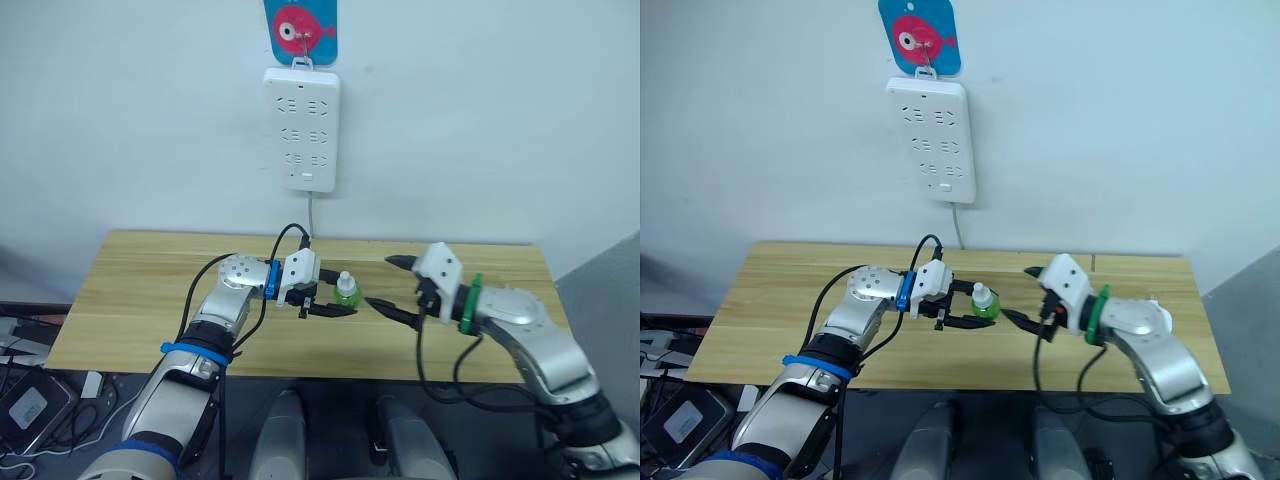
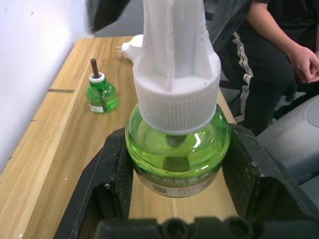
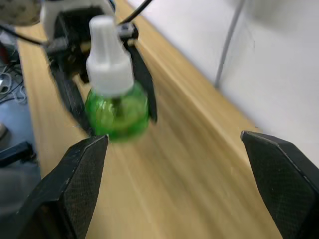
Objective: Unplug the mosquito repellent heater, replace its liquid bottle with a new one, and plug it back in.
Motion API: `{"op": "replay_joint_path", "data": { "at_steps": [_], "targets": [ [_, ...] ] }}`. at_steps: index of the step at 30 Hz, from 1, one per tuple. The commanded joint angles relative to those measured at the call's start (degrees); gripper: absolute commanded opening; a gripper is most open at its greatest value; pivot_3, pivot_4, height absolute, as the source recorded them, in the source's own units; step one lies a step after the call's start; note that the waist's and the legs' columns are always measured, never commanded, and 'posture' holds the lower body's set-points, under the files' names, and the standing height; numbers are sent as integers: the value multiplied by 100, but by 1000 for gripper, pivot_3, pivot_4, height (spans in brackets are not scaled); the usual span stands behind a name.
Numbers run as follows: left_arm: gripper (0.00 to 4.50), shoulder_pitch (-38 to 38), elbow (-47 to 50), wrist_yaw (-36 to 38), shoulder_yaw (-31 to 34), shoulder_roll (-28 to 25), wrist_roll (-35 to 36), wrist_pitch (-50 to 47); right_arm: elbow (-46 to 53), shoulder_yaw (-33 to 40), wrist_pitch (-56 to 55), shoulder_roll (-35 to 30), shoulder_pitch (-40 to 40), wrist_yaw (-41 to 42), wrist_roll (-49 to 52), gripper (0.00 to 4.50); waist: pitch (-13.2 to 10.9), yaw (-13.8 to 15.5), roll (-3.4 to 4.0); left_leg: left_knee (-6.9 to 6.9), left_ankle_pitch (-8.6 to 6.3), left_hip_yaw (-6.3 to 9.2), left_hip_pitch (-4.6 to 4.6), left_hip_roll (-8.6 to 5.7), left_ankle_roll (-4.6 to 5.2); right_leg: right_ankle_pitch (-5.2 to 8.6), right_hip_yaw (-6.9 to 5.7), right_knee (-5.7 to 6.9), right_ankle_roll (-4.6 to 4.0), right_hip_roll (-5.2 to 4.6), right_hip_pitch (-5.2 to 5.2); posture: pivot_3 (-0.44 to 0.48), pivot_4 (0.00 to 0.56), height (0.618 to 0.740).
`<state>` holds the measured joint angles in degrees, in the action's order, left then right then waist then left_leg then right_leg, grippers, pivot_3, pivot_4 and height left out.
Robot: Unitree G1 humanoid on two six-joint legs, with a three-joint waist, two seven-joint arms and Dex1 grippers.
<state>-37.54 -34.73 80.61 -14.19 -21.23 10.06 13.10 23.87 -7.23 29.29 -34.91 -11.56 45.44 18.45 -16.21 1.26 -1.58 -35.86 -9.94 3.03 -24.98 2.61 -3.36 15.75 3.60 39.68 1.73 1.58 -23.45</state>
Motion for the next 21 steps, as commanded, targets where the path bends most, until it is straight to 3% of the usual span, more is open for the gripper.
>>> {"op": "replay_joint_path", "data": {
  "at_steps": [1,3,7,21],
  "targets": [
    [2239,-69,3,18,90,16,18,121,563,259,297,-44,36,164,560,4440,0,-23,0,0,0,0,3,1,0,0,1,4,0,2,0,138,219,740],
    [2239,-97,-30,14,83,35,5,141,683,328,600,156,-44,9,902,4440,1,-29,-1,0,0,1,7,4,0,0,1,14,0,6,0,136,219,740],
    [2239,-139,-56,25,69,73,9,146,835,106,1113,553,-358,-369,1148,3268,1,-34,-1,-4,1,3,9,7,0,0,1,21,0,11,-1,131,218,740],
    [2239,-130,-31,68,48,67,7,162,330,-481,932,1099,-909,-699,703,3268,1,1,-2,-7,1,3,5,5,0,1,0,16,-1,9,-1,144,219,740]
  ]
}}
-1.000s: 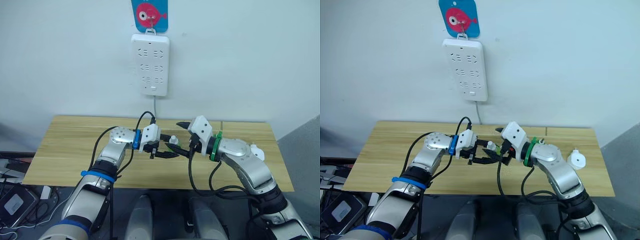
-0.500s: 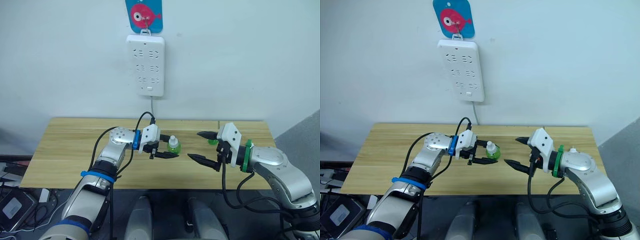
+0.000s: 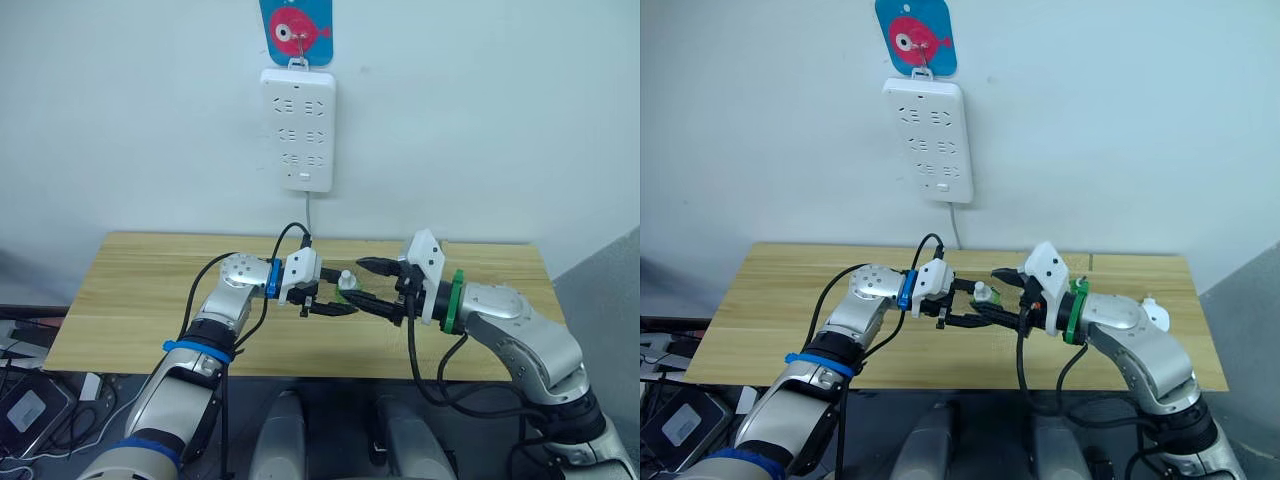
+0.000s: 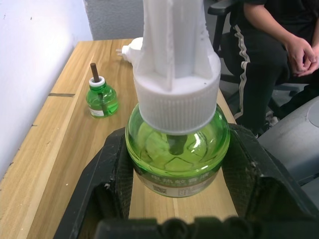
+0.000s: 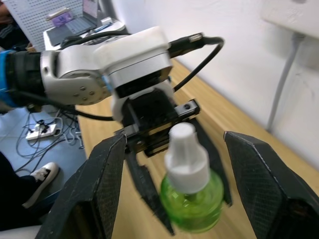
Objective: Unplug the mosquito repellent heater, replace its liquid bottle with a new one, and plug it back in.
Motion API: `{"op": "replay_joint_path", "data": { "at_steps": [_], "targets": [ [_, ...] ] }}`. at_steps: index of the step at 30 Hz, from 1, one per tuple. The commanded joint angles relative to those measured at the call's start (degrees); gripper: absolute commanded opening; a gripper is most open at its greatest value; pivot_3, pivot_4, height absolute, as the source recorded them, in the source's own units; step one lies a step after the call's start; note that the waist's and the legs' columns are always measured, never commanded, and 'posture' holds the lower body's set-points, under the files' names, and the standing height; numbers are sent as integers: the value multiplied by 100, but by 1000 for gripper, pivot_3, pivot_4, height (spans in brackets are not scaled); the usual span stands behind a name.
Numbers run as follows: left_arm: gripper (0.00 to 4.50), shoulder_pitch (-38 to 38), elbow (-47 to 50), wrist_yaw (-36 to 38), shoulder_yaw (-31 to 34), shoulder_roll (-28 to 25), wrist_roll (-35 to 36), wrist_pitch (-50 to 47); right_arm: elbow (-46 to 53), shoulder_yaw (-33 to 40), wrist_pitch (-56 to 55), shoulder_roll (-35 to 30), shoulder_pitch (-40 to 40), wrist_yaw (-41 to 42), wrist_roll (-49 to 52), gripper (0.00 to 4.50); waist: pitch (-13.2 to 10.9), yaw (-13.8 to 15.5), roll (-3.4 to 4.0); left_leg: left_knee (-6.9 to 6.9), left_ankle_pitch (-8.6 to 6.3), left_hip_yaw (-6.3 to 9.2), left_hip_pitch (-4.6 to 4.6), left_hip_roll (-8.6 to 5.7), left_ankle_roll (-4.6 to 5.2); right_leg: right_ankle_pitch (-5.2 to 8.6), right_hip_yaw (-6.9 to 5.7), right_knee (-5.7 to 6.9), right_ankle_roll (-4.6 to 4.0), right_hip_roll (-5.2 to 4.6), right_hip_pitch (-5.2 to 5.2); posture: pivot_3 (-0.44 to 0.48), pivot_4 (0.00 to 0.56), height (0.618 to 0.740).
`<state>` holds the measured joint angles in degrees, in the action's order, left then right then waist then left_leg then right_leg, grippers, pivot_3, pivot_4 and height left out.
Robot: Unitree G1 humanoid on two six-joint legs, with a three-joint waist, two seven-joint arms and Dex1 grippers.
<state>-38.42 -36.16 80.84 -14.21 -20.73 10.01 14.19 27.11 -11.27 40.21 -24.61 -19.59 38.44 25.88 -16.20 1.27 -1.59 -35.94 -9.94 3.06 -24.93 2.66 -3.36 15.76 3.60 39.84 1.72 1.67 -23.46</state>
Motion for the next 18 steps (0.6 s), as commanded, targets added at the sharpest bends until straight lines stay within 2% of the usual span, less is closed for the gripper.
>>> {"op": "replay_joint_path", "data": {
  "at_steps": [1,4,10,16,18],
  "targets": [
    [2239,-43,113,40,49,23,13,48,-54,-102,-187,90,-136,16,-68,3077,0,0,0,1,0,0,0,0,0,0,-1,0,0,0,0,145,219,740],
    [2239,-33,124,20,48,31,9,52,-252,-257,-471,19,-194,110,-323,2339,0,1,0,1,0,-1,-1,0,0,0,0,-1,0,0,-1,148,221,740],
    [2239,12,143,5,61,1,8,64,-291,-257,-570,38,-201,237,-314,247,0,4,0,1,0,0,-1,0,0,0,0,-1,0,0,-1,154,221,740],
    [2239,37,163,-8,67,-10,5,58,28,-161,-464,-21,-203,348,-163,237,0,5,0,1,0,0,-1,0,0,0,0,0,0,0,-1,157,223,740],
    [2239,98,116,-46,96,-73,-22,79,479,178,-21,119,-461,159,349,237,0,5,0,1,0,0,-1,0,0,0,0,0,0,0,-2,157,223,740]
  ]
}}
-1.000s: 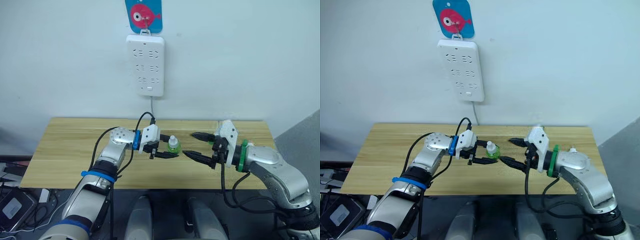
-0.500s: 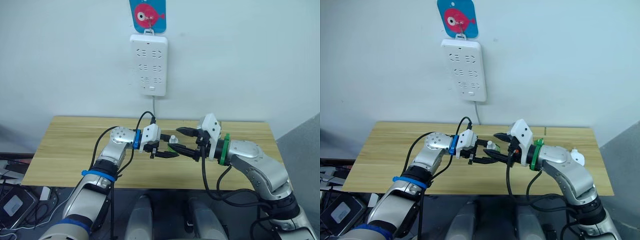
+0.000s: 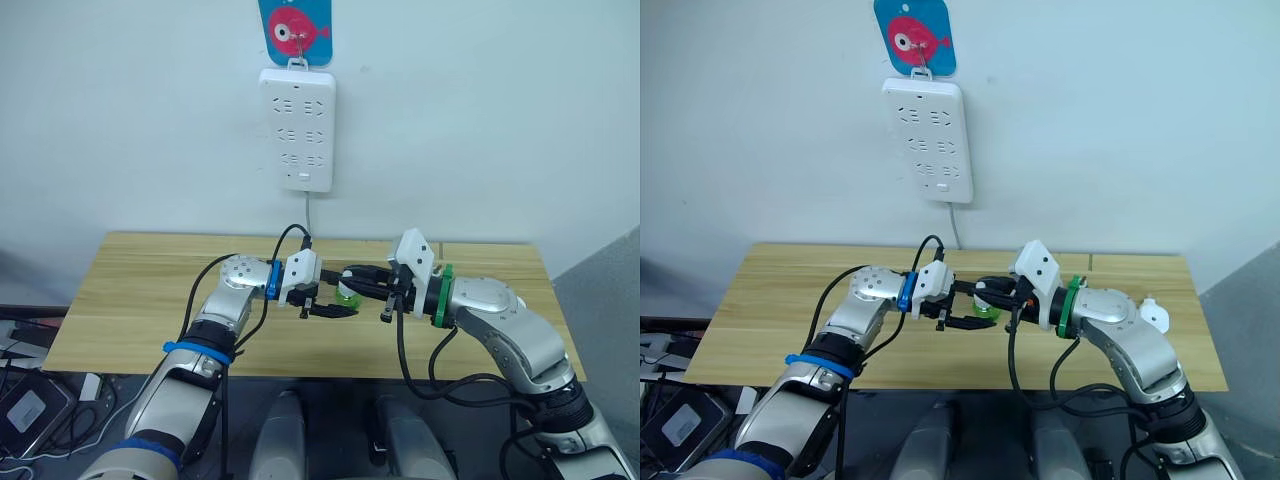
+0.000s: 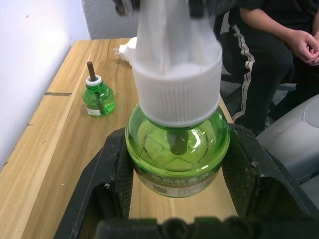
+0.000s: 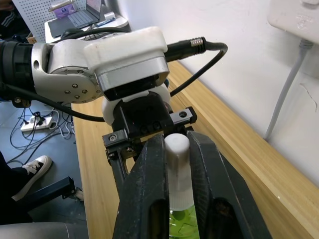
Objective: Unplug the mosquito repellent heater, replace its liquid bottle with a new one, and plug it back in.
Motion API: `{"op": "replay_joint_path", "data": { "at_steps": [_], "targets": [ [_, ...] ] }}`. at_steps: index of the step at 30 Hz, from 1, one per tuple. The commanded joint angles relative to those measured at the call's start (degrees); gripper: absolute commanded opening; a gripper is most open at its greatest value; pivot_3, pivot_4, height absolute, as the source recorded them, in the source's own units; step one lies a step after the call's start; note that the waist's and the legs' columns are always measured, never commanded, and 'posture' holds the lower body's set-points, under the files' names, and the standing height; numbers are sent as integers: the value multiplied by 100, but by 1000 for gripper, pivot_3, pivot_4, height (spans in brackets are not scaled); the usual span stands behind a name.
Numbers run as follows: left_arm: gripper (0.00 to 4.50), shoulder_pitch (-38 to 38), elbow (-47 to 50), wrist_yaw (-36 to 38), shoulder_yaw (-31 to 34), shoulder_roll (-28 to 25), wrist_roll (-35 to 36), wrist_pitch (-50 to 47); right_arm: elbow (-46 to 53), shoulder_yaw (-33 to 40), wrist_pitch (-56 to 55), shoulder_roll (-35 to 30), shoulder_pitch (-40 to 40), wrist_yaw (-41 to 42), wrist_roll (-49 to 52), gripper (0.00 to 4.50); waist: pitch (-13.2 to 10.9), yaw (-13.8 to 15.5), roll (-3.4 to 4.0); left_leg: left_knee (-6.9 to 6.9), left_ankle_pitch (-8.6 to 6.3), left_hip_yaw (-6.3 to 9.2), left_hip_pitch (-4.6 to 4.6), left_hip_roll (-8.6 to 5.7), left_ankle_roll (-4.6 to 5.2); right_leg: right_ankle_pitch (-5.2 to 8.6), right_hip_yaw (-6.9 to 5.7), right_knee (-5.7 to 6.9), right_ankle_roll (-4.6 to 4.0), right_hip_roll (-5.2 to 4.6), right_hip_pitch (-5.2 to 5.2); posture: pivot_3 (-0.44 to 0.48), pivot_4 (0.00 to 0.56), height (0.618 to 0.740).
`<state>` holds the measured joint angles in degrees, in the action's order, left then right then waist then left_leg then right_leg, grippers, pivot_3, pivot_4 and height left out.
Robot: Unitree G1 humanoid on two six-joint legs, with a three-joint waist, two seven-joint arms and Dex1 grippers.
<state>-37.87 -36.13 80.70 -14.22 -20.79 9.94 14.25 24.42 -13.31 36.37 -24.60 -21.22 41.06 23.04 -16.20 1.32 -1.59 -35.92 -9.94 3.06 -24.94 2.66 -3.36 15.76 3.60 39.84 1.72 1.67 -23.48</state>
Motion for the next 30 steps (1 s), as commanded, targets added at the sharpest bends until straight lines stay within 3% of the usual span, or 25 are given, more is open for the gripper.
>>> {"op": "replay_joint_path", "data": {
  "at_steps": [1,5,9,13,20,24,30],
  "targets": [
    [2239,79,24,-83,125,-110,-43,109,923,605,572,244,-469,-287,918,237,0,-5,1,0,0,0,0,0,0,0,1,1,0,0,-1,164,227,740],
    [2239,224,-208,-264,206,-240,-129,215,1004,1076,829,541,-675,-953,1121,237,2,-9,-2,1,0,3,0,5,0,0,-1,6,0,1,-4,164,233,740],
    [2239,359,-220,-568,368,-379,-151,214,-2,628,-350,344,-147,-1494,-448,237,2,25,-4,10,0,5,-3,1,0,2,-5,-7,-4,-1,-4,176,254,740],
    [2239,436,80,-790,567,-494,-66,-27,-1195,455,-1350,559,108,-1895,-1218,237,-5,17,-7,8,0,-8,-10,-8,0,2,3,-15,-2,-13,-8,196,287,740],
    [2239,781,1391,-1028,817,-690,220,-973,-3763,449,-3266,1265,22,-2512,-2027,237,-88,13,9,24,-1,-10,-2,3,1,2,9,-13,-3,-3,-12,251,343,740],
    [2239,908,2015,-1074,887,-900,340,-1449,-4576,674,-3889,1442,-95,-2786,-2128,237,-235,26,17,25,0,-13,-2,4,0,4,15,-2,-6,-1,-21,287,377,740],
    [2239,1045,2558,-1124,930,-1121,478,-1898,-5371,933,-4474,1612,-229,-3017,-2167,237,-326,67,21,55,0,-21,-7,2,0,7,25,-10,-3,-5,-37,309,383,740]
  ]
}}
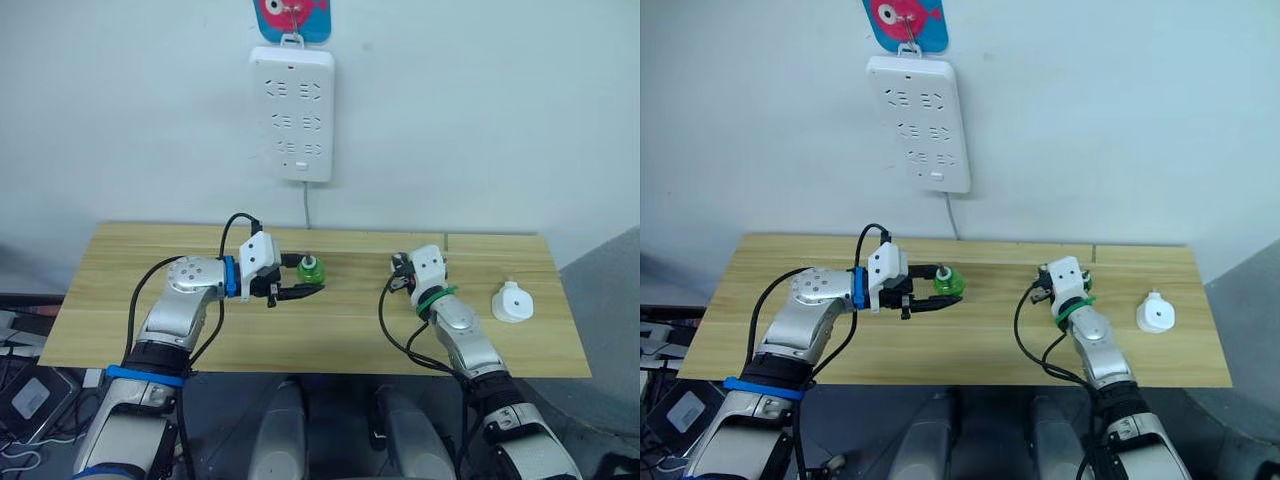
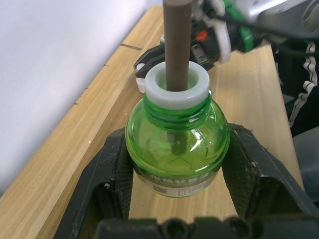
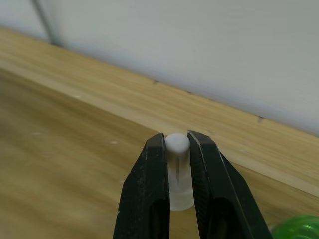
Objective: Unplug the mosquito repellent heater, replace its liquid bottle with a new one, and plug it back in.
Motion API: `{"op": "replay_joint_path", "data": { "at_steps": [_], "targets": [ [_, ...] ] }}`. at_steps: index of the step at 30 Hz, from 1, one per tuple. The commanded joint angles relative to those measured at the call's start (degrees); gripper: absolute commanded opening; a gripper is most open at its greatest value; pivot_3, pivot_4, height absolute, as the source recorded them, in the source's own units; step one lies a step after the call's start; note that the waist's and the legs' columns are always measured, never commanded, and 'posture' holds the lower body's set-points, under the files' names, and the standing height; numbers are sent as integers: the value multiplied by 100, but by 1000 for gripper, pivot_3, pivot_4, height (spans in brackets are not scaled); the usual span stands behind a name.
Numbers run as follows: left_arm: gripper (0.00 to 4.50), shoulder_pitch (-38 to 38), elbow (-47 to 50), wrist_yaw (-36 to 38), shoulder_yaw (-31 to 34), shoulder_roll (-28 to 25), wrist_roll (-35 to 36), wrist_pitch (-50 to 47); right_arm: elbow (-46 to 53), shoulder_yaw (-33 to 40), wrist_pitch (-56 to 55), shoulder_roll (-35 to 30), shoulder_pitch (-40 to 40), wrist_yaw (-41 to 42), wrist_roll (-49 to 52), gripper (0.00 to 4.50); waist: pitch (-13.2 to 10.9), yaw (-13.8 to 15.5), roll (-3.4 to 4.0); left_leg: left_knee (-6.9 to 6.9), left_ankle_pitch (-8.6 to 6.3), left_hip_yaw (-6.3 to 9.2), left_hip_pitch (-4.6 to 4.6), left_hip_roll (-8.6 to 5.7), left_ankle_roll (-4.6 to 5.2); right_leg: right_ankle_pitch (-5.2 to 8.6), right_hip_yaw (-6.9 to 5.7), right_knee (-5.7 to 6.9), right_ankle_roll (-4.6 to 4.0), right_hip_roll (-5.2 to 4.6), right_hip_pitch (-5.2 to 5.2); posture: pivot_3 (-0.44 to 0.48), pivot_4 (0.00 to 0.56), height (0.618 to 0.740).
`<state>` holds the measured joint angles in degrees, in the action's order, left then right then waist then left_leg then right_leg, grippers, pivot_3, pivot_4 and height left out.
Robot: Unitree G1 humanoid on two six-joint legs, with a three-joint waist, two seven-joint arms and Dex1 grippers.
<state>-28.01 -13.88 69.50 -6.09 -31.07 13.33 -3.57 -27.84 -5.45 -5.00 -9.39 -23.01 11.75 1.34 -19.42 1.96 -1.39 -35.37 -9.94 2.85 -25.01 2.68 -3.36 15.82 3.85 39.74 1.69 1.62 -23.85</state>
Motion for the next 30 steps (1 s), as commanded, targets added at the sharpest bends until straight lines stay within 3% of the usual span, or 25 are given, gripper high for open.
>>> {"op": "replay_joint_path", "data": {
  "at_steps": [1,7,14,18,22,23,26,30],
  "targets": [
    [2239,72,368,-6,113,-117,150,-147,-210,173,-374,114,-72,-105,7,237,-4,6,1,8,0,-3,0,0,0,0,3,-2,0,0,-5,308,382,740],
    [2239,-12,353,-21,60,-86,132,-219,-516,326,-551,161,-145,-166,9,237,-5,10,1,43,1,-11,1,1,-2,1,8,-2,-2,0,-23,295,377,740],
    [2239,-123,145,8,-25,57,88,-105,-112,288,-698,124,46,-59,-17,2636,-9,10,4,50,1,-15,-1,0,-2,2,11,-17,-3,-2,-24,258,369,740],
    [2239,-139,36,35,-103,211,76,35,1125,168,-301,13,349,501,277,4178,-11,-18,8,51,0,-22,-6,0,-2,2,16,-26,-2,-3,-26,229,358,740],
    [2239,-263,-217,242,-253,379,32,400,3155,17,1091,-464,823,1461,1107,4178,-11,-31,8,51,0,-17,-16,0,-3,1,11,-28,-2,-4,-30,191,327,740],
    [2239,-316,-294,318,-292,423,37,478,3603,-26,1467,-695,918,1682,1256,3671,-11,-34,8,51,1,-14,-16,1,-3,1,8,-30,-2,-4,-28,186,323,740],
    [2239,-472,-545,508,-373,524,20,740,4531,-133,2341,-1266,1107,2181,1636,2765,-6,-39,8,48,1,-8,-20,-1,-3,1,1,-34,-2,-5,-27,164,297,740],
    [2239,-806,-1007,829,-464,696,3,1132,5638,-180,3447,-1996,1123,2743,2355,2765,2,-44,11,41,2,-1,-36,-4,-4,0,-10,-47,0,-8,-28,149,265,740]
  ]
}}
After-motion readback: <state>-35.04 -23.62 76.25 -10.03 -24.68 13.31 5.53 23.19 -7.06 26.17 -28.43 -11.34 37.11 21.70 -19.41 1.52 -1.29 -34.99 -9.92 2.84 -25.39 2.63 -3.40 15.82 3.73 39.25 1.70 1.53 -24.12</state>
